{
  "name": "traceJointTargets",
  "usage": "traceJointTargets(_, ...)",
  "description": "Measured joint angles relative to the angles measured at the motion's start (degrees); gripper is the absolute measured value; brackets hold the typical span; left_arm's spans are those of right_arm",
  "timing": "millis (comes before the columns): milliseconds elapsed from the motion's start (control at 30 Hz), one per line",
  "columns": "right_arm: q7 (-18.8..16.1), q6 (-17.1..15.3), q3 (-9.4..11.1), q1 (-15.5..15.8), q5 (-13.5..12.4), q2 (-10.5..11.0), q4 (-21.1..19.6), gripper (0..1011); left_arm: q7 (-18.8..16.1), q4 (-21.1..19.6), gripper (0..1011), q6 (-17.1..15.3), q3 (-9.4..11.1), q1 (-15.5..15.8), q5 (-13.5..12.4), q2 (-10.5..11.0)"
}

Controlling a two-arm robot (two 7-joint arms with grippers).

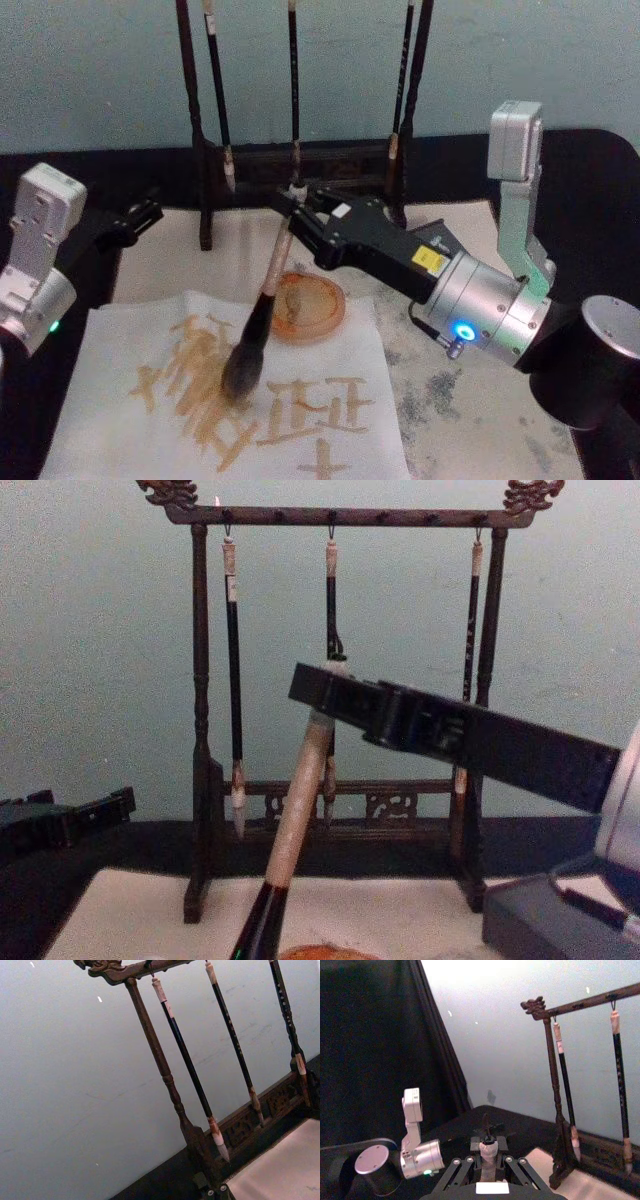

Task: Pick up the brush from the inkstone, write on the paper, then place the brush back to its original position.

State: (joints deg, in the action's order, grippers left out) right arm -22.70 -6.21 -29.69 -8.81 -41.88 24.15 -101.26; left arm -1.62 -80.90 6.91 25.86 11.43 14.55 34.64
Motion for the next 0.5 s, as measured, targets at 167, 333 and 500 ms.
traceJointTargets(167,0.0,-0.3,0.0,0.5,-0.2,0.9,0.0,181,0.0,0.0,1002,0.0,0.0,0.0,0.0,0.0)
traceJointTargets(333,0.5,-0.3,0.8,1.4,-0.3,2.2,-0.3,181,0.0,0.0,1002,0.0,0.0,0.0,0.0,0.0)
traceJointTargets(500,1.0,-0.1,1.7,2.2,-0.3,3.2,-0.9,182,0.0,0.0,1002,0.0,0.0,0.0,0.0,0.0)
